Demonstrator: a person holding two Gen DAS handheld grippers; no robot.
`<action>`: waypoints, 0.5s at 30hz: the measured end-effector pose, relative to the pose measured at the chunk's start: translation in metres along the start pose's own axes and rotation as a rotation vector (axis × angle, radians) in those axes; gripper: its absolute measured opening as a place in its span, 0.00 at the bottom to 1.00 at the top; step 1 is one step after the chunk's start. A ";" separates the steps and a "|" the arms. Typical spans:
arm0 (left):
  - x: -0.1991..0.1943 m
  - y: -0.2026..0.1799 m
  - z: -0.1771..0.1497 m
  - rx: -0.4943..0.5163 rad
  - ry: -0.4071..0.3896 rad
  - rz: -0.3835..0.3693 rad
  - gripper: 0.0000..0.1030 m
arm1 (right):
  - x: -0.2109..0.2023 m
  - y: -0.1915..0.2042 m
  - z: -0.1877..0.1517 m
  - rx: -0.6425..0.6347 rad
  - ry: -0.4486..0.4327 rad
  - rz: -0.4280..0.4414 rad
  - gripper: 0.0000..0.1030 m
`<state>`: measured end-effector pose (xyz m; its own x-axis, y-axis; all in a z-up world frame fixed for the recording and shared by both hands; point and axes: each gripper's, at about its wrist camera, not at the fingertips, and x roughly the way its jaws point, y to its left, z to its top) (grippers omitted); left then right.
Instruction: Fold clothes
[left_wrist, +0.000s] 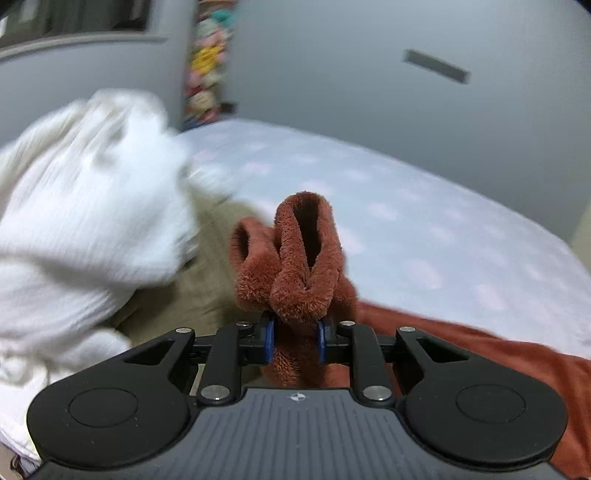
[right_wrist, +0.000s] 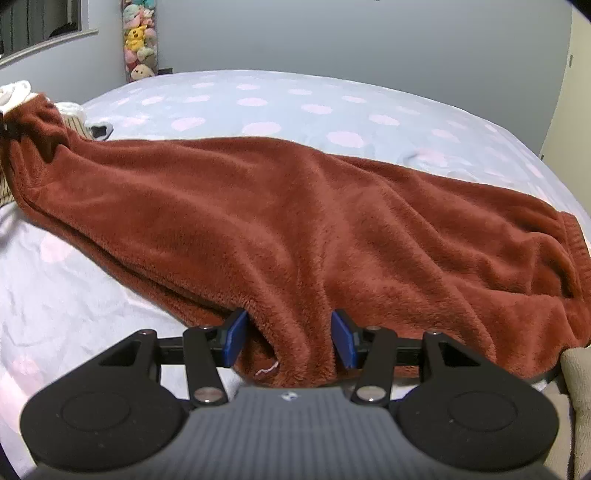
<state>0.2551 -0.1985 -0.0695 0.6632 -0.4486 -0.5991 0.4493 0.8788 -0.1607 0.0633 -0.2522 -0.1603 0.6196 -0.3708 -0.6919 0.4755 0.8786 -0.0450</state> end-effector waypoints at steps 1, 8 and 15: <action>-0.005 -0.014 0.005 0.026 -0.002 -0.020 0.17 | -0.001 -0.001 0.000 0.008 -0.006 0.002 0.52; -0.022 -0.132 -0.009 0.222 0.015 -0.198 0.17 | -0.008 -0.012 0.000 0.078 -0.040 0.015 0.52; 0.001 -0.225 -0.092 0.483 0.099 -0.258 0.17 | -0.006 -0.026 -0.002 0.160 -0.025 0.018 0.52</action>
<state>0.0995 -0.3813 -0.1066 0.4460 -0.6018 -0.6625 0.8286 0.5574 0.0515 0.0464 -0.2726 -0.1564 0.6430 -0.3646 -0.6735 0.5566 0.8265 0.0841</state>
